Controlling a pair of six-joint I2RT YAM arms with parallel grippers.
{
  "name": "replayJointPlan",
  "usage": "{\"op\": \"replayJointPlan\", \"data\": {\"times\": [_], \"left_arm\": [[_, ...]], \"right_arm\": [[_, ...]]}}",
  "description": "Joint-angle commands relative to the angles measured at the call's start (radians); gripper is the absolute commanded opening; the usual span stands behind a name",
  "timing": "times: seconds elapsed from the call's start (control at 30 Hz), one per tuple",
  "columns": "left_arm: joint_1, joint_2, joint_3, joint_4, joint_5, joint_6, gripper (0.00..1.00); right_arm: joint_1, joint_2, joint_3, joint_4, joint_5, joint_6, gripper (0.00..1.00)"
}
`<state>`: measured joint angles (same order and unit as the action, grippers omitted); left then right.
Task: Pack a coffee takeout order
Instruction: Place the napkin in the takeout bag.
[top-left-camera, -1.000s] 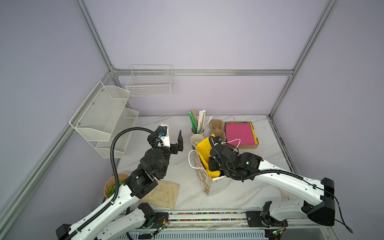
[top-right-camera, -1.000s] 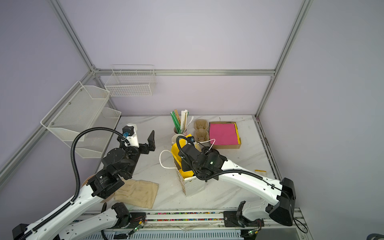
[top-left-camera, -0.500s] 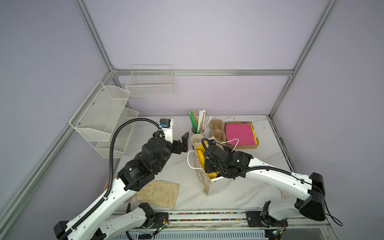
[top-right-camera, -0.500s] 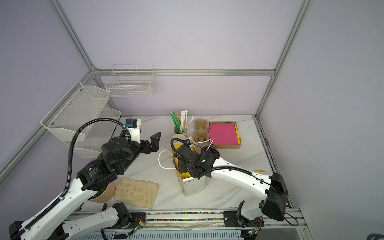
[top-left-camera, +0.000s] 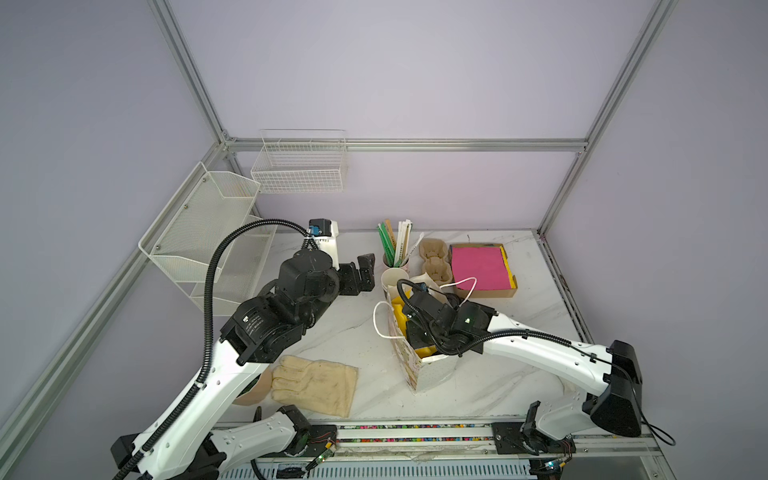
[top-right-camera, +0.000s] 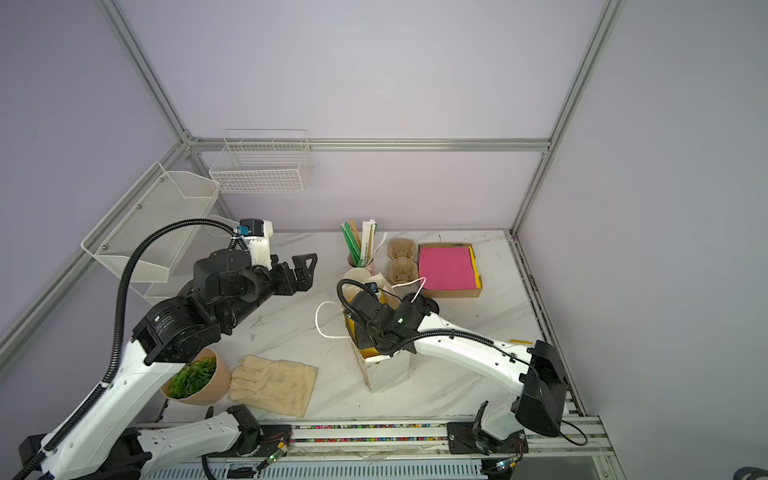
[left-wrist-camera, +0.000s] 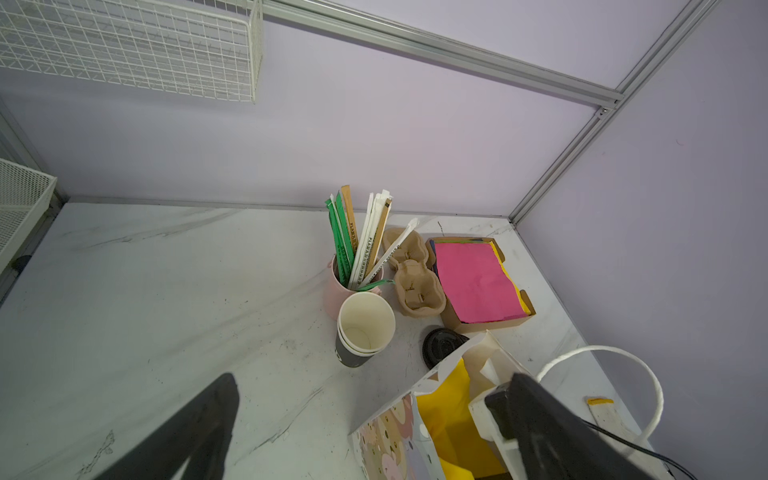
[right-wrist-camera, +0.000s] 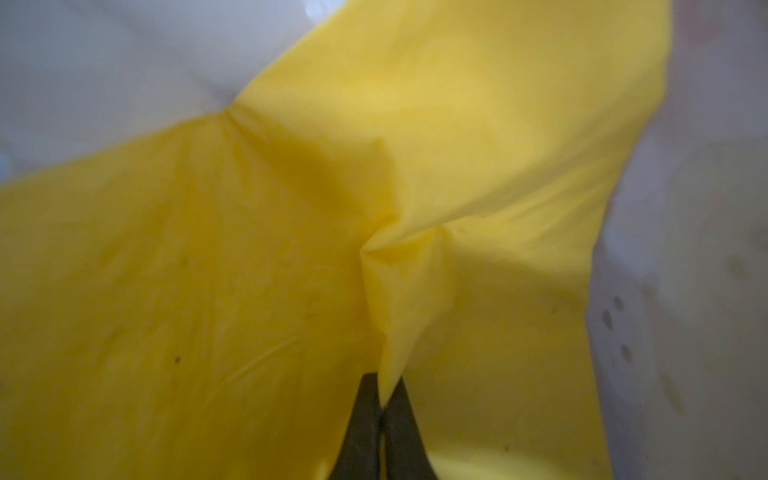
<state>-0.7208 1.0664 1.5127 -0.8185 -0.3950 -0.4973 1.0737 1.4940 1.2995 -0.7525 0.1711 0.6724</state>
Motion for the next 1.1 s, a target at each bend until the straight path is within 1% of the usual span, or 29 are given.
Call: {"op": "replayJointPlan", "data": {"times": [0.0,0.27,0.57,0.8,0.9,1.0,1.07], "left_arm": [[0.01,-0.016,0.054,0.0,0.02,-0.018,1.0],[0.027,-0.02,0.027,0.02,0.023,-0.003,1.0],[0.035,-0.024,0.006,0.029,0.022,0.001,1.0],[0.04,-0.026,-0.004,0.038,0.026,0.005,1.0],[0.041,-0.022,-0.006,0.04,0.03,0.007,1.0],[0.043,-0.022,-0.008,0.04,0.031,0.007,1.0],[0.043,-0.022,-0.008,0.04,0.032,0.008,1.0]], "right_arm": [[0.005,0.008,0.023,-0.037,-0.01,0.008,0.0],[0.003,-0.03,0.081,-0.045,-0.033,-0.007,0.0],[-0.008,0.002,0.05,-0.042,-0.058,-0.01,0.0],[-0.018,-0.02,0.119,-0.065,-0.008,-0.015,0.01],[-0.024,-0.024,0.149,-0.078,0.015,-0.023,0.1],[-0.032,-0.032,0.171,-0.088,0.034,-0.026,0.24],[-0.038,-0.039,0.183,-0.093,0.041,-0.027,0.28]]}}
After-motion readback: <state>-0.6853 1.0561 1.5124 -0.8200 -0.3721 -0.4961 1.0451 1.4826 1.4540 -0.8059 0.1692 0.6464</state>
